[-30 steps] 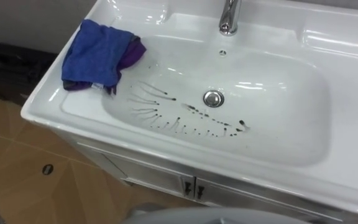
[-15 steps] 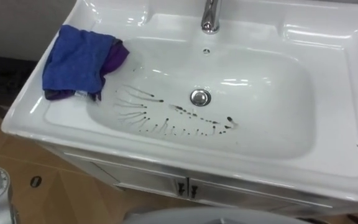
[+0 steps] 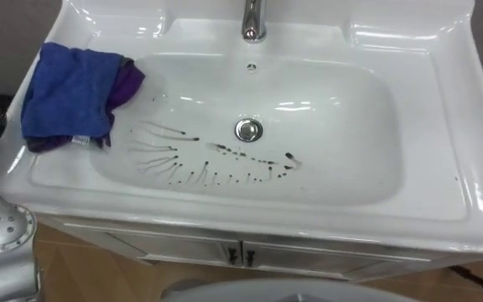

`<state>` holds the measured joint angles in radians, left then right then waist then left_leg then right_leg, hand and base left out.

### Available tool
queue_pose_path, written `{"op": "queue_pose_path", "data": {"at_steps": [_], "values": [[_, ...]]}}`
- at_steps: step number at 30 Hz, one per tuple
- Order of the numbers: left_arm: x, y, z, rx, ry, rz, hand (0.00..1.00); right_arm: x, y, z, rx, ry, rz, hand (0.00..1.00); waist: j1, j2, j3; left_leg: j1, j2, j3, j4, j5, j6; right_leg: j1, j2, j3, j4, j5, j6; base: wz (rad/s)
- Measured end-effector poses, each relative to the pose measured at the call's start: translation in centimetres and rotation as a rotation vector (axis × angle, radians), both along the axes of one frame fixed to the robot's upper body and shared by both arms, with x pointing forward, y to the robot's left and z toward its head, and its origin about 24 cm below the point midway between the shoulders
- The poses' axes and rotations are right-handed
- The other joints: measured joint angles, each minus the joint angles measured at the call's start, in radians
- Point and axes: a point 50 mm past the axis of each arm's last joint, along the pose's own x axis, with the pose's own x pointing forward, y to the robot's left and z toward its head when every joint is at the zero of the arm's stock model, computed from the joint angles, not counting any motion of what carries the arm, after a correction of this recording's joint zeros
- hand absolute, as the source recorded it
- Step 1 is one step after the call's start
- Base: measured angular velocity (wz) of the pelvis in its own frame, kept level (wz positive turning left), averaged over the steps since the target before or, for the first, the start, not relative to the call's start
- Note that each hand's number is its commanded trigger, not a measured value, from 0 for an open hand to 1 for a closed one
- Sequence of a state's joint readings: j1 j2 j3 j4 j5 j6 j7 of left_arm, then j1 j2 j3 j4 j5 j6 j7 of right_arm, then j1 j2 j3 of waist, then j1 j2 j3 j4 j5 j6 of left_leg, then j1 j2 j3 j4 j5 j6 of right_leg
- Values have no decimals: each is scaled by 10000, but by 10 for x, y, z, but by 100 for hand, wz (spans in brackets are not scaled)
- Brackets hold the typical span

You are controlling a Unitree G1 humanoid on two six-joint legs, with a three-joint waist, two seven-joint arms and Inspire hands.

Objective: Wipe basin

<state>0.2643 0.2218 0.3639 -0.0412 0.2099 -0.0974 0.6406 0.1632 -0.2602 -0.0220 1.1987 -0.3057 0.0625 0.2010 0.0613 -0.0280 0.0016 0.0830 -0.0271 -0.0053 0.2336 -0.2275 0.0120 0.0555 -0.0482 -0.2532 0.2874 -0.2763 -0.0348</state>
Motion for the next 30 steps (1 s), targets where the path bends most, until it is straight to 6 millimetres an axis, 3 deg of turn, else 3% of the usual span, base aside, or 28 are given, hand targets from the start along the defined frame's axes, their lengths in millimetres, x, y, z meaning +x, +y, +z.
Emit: {"op": "queue_pose_path", "data": {"at_steps": [4,6,11,30], "values": [[6,-9,-5,-186,306,-678,0,0,3,-1,92,1,-19,0,-140,-28,8,42,20,15,-65,0,0,83,47,37,-141,79,4,0],[9,-14,-8,-300,521,-1103,0,0,4,-1,100,1,-15,0,-210,16,58,155,49,42,-197,0,0,160,86,87,-241,126,5,-5],[10,-16,-14,-499,982,-1502,0,4,4,-1,126,-121,44,0,-279,18,50,181,129,270,-317,0,0,148,176,256,-336,217,-6,-10],[14,-23,-35,-1072,2205,-2311,0,8,5,0,268,-264,160,0,-320,149,33,319,152,313,-361,0,0,219,239,400,-457,277,-18,-1]]}}
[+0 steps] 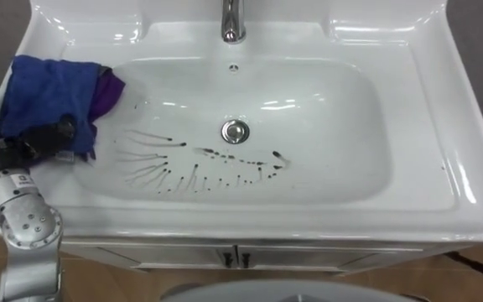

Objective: Wipe basin

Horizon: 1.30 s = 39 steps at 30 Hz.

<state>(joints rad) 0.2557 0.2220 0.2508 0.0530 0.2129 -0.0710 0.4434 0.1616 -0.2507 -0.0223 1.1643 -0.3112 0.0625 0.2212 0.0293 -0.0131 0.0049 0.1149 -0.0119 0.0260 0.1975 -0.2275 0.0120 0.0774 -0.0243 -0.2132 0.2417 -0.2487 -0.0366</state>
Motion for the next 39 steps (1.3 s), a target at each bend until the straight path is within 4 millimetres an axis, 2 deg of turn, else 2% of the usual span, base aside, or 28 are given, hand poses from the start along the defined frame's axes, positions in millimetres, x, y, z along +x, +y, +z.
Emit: {"op": "queue_pose_path", "data": {"at_steps": [13,24,33,39], "values": [[6,-8,-2,176,243,-546,0,-2,0,0,-98,-55,88,0,-34,17,25,139,8,50,-13,0,0,101,40,155,-71,47,2,-1],[10,-16,-4,94,336,-997,0,-9,7,-2,254,115,39,0,-282,63,12,166,64,259,-89,0,0,107,95,247,-209,141,-13,-3],[11,-18,-5,82,363,-1092,0,-8,7,-2,285,93,70,0,-532,73,1,168,65,260,-95,0,0,136,99,236,-198,142,-12,0],[12,-21,-6,84,401,-1240,0,-10,7,-2,298,149,57,0,-549,56,0,236,67,260,-91,0,0,239,102,219,-205,143,-13,0]]}}
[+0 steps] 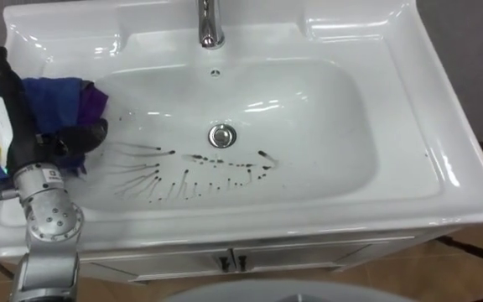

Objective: Wipe basin

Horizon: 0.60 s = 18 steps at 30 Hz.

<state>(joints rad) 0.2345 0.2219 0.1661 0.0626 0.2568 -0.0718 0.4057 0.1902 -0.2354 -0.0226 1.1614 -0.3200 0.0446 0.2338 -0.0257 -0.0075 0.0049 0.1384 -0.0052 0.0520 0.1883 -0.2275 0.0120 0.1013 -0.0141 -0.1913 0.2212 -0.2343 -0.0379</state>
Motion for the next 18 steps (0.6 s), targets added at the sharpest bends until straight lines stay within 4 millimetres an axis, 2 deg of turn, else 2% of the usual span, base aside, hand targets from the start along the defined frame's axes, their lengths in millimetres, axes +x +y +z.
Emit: {"op": "queue_pose_path", "data": {"at_steps": [10,18], "values": [[-1,-3,-7,97,396,-197,0,-4,1,0,93,120,-26,0,49,-29,11,74,1,31,-8,0,0,17,-3,34,-27,-1,1,0],[-5,0,-18,2,901,-95,0,-9,1,0,66,304,-97,0,281,-7,-35,122,57,262,-25,0,0,-28,45,218,1,34,-20,-7]]}}
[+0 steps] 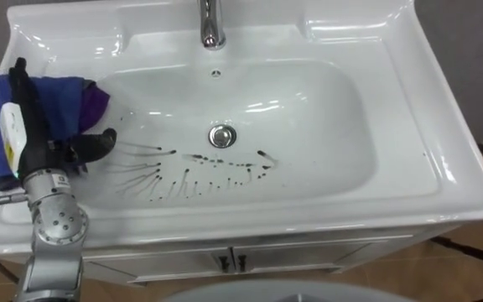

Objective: Wipe basin

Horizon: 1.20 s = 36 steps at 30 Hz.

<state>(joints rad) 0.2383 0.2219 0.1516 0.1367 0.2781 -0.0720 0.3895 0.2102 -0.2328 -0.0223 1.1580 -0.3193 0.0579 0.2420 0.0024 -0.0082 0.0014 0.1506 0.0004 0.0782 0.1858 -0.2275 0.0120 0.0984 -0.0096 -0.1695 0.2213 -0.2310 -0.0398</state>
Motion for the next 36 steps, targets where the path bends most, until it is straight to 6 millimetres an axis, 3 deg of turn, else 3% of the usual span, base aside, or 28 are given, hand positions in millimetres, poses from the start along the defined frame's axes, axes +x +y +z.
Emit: {"op": "queue_pose_path", "data": {"at_steps": [15,21,36], "values": [[-9,5,-19,471,959,316,0,5,-1,1,-185,-282,-12,0,51,64,-87,41,27,25,-7,0,0,13,36,38,8,24,-35,0],[-13,7,-26,548,1304,441,0,2,-2,1,-271,-67,-93,0,10,121,-50,140,37,38,-59,0,-1,64,80,203,7,25,-38,-5],[-7,11,-28,611,1530,654,0,0,-2,1,-295,107,-132,0,44,103,-66,165,75,118,-45,0,-1,31,133,312,17,44,-71,-2]]}}
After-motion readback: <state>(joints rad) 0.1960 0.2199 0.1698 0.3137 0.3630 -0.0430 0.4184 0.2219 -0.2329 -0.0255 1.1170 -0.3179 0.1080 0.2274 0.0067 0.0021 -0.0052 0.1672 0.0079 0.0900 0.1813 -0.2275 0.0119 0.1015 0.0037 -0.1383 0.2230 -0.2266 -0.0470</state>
